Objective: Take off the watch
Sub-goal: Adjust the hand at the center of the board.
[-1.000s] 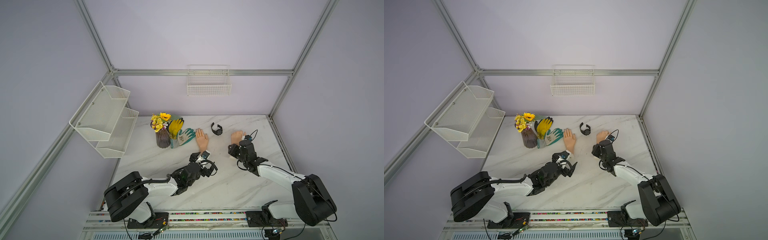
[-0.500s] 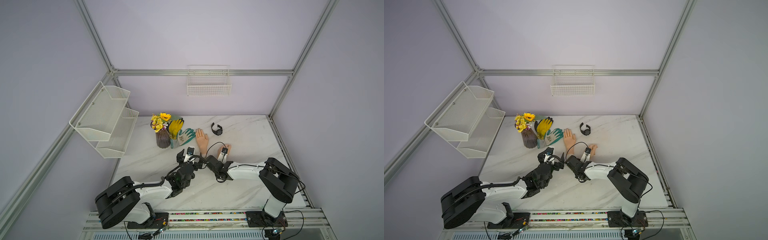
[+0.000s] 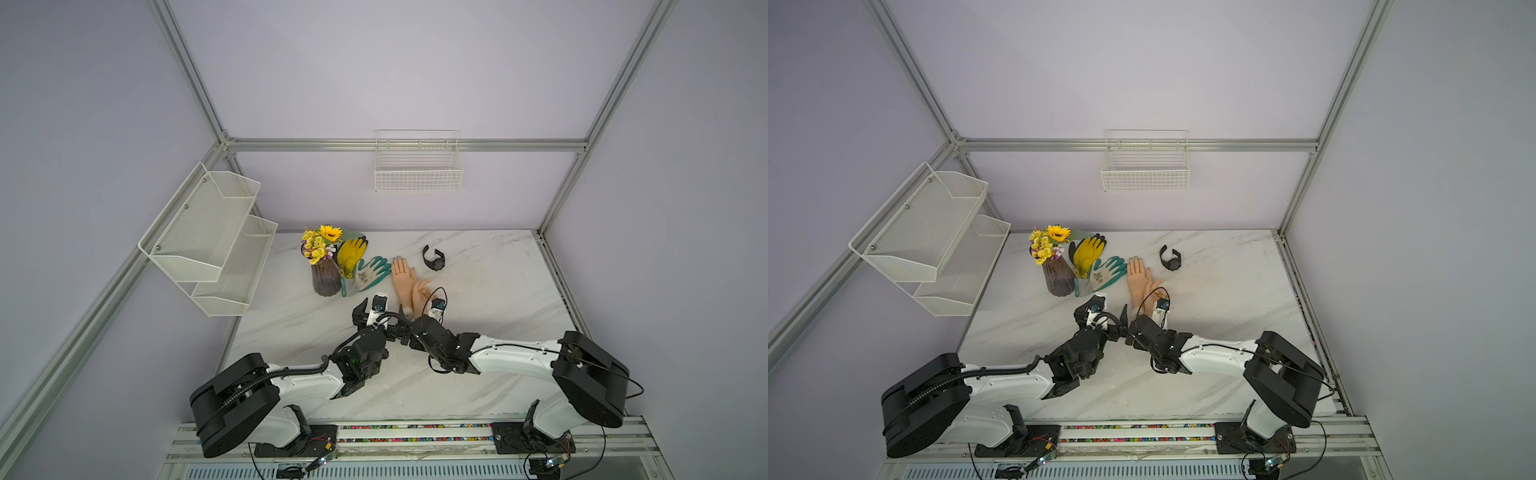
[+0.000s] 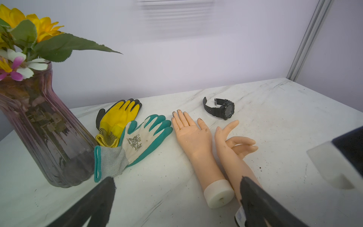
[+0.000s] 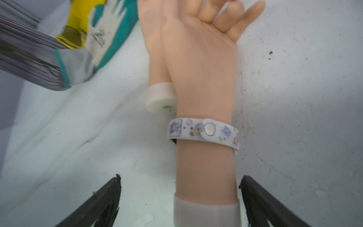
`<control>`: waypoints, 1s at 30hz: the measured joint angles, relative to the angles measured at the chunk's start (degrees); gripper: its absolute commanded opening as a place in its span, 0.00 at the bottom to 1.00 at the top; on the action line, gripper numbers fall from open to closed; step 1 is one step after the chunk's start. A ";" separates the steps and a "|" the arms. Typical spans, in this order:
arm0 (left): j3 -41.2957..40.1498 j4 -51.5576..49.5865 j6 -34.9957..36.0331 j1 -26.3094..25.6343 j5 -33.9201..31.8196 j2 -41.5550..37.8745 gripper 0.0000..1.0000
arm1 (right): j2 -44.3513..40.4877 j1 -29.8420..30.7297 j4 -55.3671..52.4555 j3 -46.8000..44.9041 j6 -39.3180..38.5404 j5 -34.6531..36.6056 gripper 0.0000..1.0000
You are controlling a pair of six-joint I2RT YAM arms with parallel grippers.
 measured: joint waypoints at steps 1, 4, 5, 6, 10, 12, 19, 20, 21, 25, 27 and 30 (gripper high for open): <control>0.46 -1.20 -0.35 0.11 0.79 -0.22 0.99 | -2.60 -0.90 1.38 -1.03 -0.50 -1.25 0.97; 3.87 -6.25 -1.46 0.09 4.24 -0.46 0.99 | -9.09 -6.10 6.21 -4.24 -2.16 -5.38 0.97; 5.64 -8.22 -2.25 0.11 5.90 -0.46 0.98 | -10.95 -8.55 7.61 -5.33 -2.69 -6.82 0.97; 7.19 -9.84 -3.08 0.20 7.37 -0.46 0.98 | -12.46 -10.95 8.87 -6.27 -3.26 -7.82 0.97; 17.42 -19.96 -8.28 2.71 14.45 1.62 0.96 | -16.85 -21.51 13.27 -9.33 -5.60 -13.29 0.97; 23.34 -24.68 -10.12 4.57 17.84 4.70 0.95 | -17.70 -25.14 14.71 -9.84 -6.40 -15.19 0.97; 37.31 -40.79 -17.22 12.46 28.96 13.97 0.94 | -17.05 -25.35 17.07 -11.58 -5.57 -18.47 0.88; 37.57 -41.92 -18.47 13.90 30.60 14.32 0.94 | -16.22 -24.00 16.59 -11.65 -4.76 -17.70 0.88; 37.79 -42.84 -19.58 15.23 31.93 14.60 0.94 | -15.13 -21.94 15.87 -11.54 -3.80 -16.31 0.88; 38.36 -44.78 -22.16 18.73 35.12 15.02 0.94 | -8.98 -12.70 13.03 -9.90 -0.04 -14.53 0.88; 38.36 -44.83 -22.84 19.23 35.91 14.99 0.94 | -5.77 -8.72 11.80 -8.94 2.08 -13.75 0.88; 38.36 -44.89 -23.04 19.12 36.74 14.99 0.94 | -1.62 -5.75 9.75 -7.17 4.26 -11.98 0.88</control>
